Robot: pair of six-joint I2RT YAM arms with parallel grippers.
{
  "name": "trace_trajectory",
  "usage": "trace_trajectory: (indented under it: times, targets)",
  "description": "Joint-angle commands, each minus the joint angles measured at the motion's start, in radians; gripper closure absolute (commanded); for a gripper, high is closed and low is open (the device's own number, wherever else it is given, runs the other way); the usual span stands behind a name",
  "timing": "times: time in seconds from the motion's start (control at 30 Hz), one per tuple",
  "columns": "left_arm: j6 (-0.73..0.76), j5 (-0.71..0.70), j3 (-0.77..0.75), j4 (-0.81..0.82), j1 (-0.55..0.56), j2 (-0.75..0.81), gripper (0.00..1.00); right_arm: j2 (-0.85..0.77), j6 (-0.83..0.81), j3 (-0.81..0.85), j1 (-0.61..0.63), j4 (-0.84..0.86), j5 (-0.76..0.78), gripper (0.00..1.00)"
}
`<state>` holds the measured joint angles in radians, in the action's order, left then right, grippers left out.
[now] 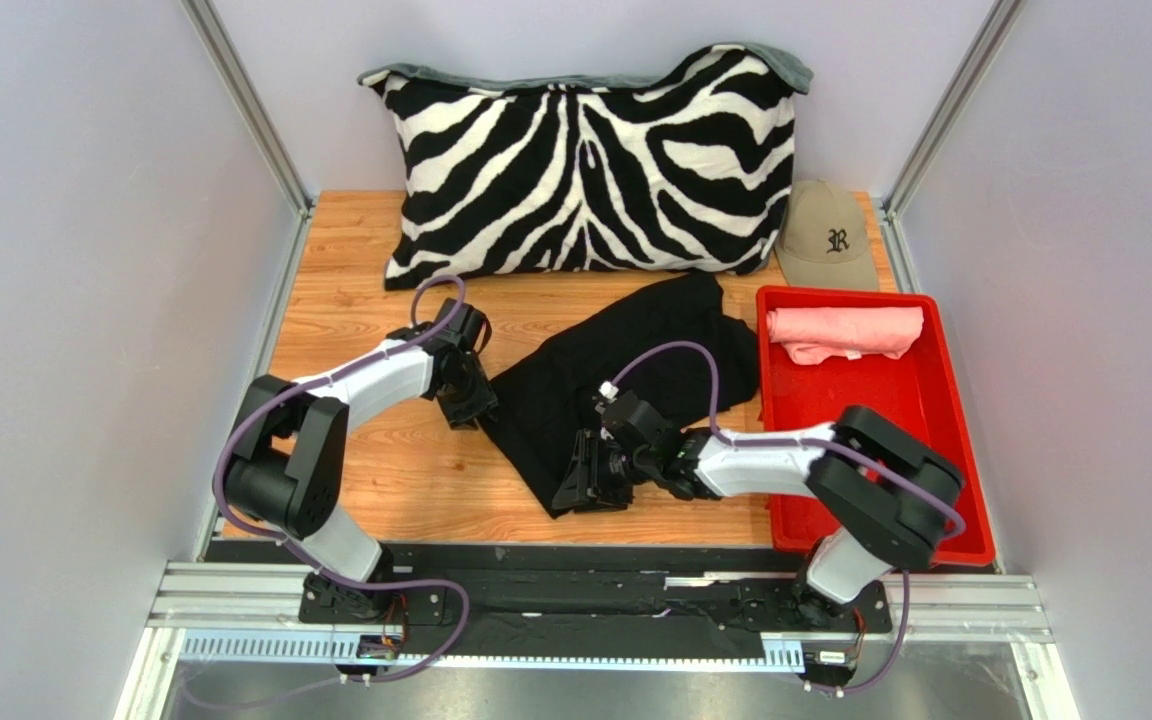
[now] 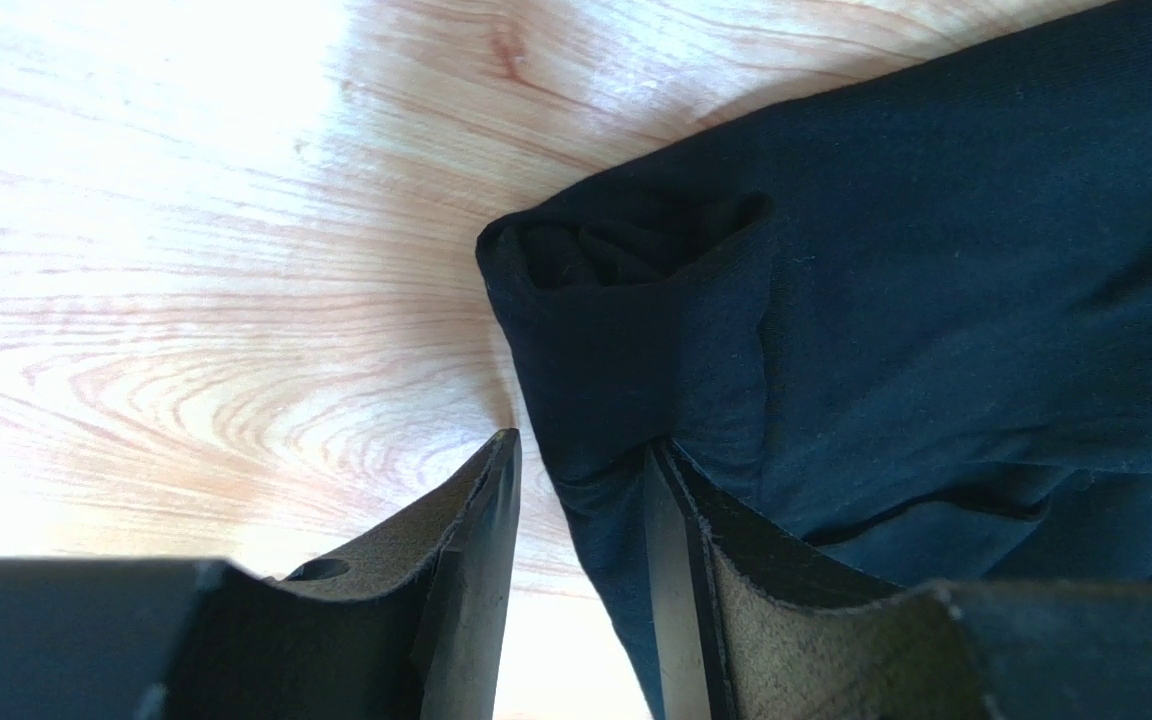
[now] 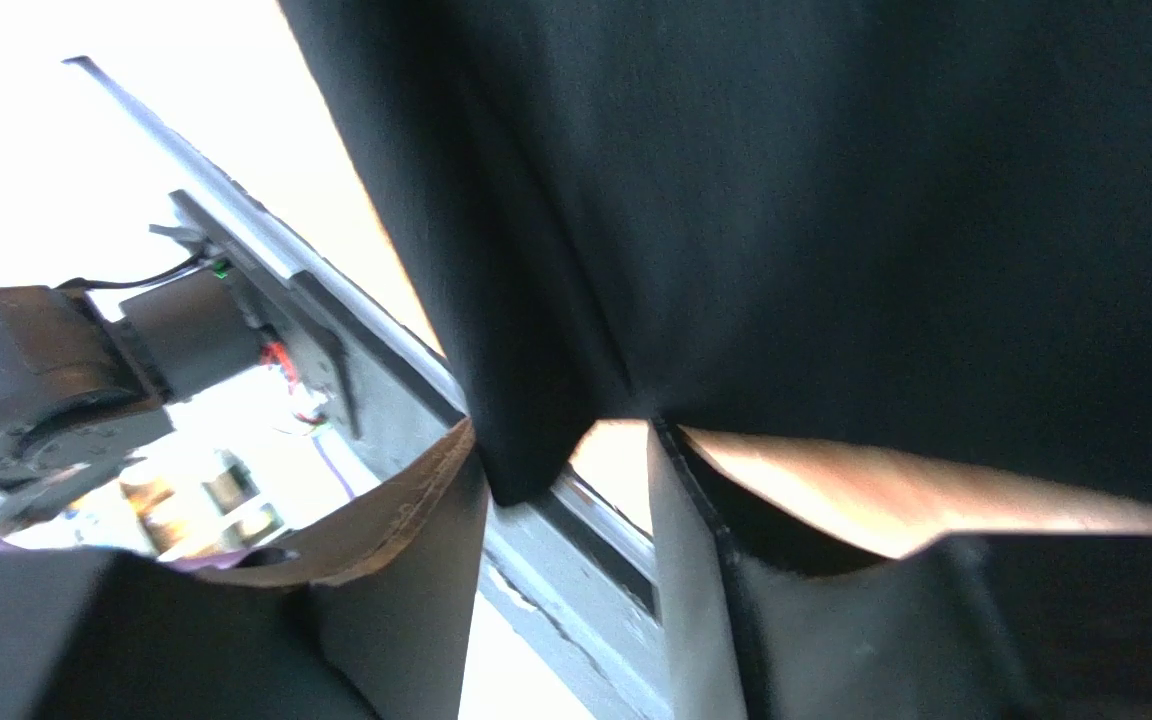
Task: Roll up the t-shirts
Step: Roll the T-shirt to the center of the board.
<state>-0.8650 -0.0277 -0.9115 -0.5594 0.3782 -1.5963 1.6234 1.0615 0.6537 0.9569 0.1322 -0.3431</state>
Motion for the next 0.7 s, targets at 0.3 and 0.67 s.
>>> trace_trajectory:
  times: [0.3,0.67]
  targets:
    - [0.011,-0.029,-0.043,-0.054,-0.001,-0.013,0.56,-0.174,-0.377,0.325,0.272,-0.575,0.68,0.48]
    - [0.02,-0.018,-0.052,-0.057,-0.001,-0.028,0.56,0.154,-0.751,0.641,0.359,-0.528,0.803,0.48]
